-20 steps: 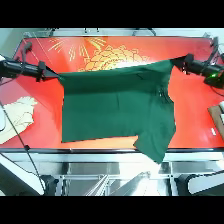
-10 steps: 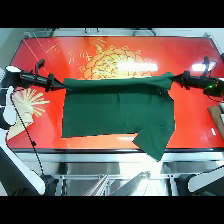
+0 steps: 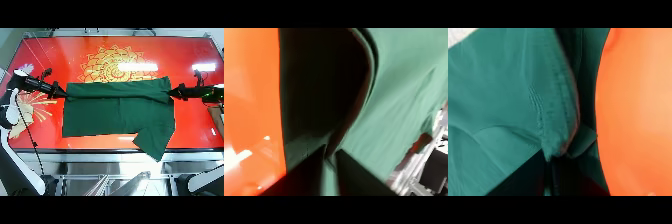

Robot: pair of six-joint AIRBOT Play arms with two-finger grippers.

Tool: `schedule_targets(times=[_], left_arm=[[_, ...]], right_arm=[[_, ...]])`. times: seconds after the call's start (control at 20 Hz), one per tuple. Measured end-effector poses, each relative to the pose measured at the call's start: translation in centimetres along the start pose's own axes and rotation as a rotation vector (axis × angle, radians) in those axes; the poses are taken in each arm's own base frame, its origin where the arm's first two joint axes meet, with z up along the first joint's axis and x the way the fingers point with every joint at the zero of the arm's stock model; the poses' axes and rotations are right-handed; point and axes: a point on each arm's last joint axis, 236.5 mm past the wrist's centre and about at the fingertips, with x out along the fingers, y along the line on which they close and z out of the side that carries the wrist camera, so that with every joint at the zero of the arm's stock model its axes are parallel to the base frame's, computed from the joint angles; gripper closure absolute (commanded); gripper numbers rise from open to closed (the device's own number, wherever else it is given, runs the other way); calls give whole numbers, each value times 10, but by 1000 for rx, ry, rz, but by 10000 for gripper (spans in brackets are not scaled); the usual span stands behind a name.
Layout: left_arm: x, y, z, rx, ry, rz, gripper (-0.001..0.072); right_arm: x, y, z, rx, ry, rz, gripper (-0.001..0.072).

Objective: Fold the shirts.

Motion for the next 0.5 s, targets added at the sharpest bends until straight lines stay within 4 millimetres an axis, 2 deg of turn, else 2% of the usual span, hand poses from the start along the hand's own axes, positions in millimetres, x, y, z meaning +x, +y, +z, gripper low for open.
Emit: schedule_targets(times=[0.05,0.15,0.3,0.4,0.5], left_arm=[[-1,-2,0,-4,5,4,376],[-9,-9,-1,-13,18,8,379],[-36,-20,-10,-50,22,21,378],[-52,-24,-29,-94,31,56,377],[-58,-19,-62,-161,52,117,376]], right_arm=[[0,0,-2,5,8,0,314],[-6,5,-1,8,6,8,321],[-42,17,10,5,-26,14,368],[-73,24,2,-7,-12,1,423],[-97,22,-20,0,20,-44,422]])
